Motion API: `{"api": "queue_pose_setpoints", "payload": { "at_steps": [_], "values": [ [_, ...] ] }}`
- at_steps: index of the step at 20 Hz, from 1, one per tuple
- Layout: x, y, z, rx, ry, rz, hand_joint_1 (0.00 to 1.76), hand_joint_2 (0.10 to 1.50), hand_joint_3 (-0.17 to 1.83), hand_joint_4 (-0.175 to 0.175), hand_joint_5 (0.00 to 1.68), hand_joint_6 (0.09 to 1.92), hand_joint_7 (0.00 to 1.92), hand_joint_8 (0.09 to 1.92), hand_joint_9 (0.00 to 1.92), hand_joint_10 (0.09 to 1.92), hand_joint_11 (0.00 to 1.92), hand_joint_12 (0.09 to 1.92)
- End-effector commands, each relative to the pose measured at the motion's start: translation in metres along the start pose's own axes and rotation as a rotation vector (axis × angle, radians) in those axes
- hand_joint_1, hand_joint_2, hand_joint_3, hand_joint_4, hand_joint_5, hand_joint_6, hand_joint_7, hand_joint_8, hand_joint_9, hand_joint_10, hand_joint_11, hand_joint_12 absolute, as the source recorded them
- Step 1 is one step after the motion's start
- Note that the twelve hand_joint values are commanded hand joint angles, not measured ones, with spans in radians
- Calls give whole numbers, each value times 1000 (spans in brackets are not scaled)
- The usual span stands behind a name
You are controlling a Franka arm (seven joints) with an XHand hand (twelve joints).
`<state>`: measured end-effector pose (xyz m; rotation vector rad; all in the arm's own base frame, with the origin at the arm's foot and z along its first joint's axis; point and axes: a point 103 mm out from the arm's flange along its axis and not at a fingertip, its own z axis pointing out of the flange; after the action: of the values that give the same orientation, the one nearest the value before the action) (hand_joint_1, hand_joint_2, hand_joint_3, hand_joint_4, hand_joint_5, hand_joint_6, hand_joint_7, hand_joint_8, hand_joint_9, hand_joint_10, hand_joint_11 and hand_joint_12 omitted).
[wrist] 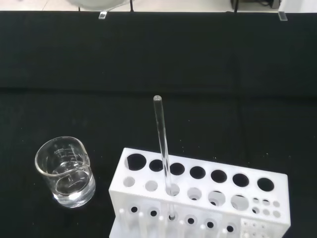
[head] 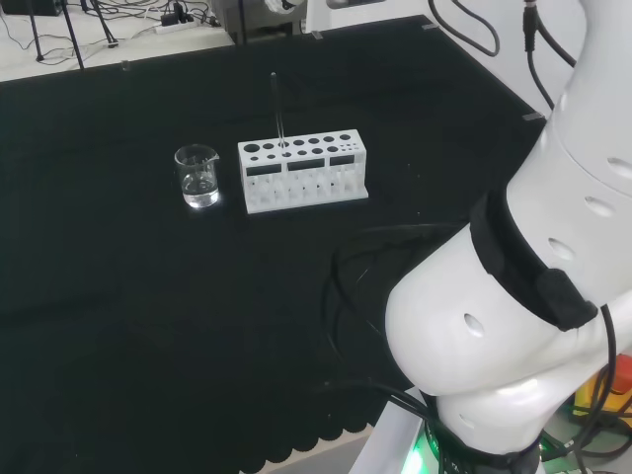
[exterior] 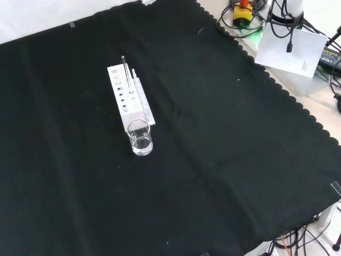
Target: Take the glass rod from the white test tube rack.
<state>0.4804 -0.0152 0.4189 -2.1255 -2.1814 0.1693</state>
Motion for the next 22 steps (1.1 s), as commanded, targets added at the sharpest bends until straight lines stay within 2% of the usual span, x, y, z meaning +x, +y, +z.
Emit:
{"api": "queue_pose_setpoints", "payload": {
  "at_steps": [1,13,22],
  "values": [
    [10,24,2,7,-18,-42,723,817,540,-161,47,87,0,503,0,856,0,1351],
    [21,56,17,58,-15,-92,729,819,547,-159,42,87,0,547,16,907,0,1410],
    [16,77,37,87,-26,-110,728,821,548,-156,44,87,0,569,18,912,0,1415]
  ]
}}
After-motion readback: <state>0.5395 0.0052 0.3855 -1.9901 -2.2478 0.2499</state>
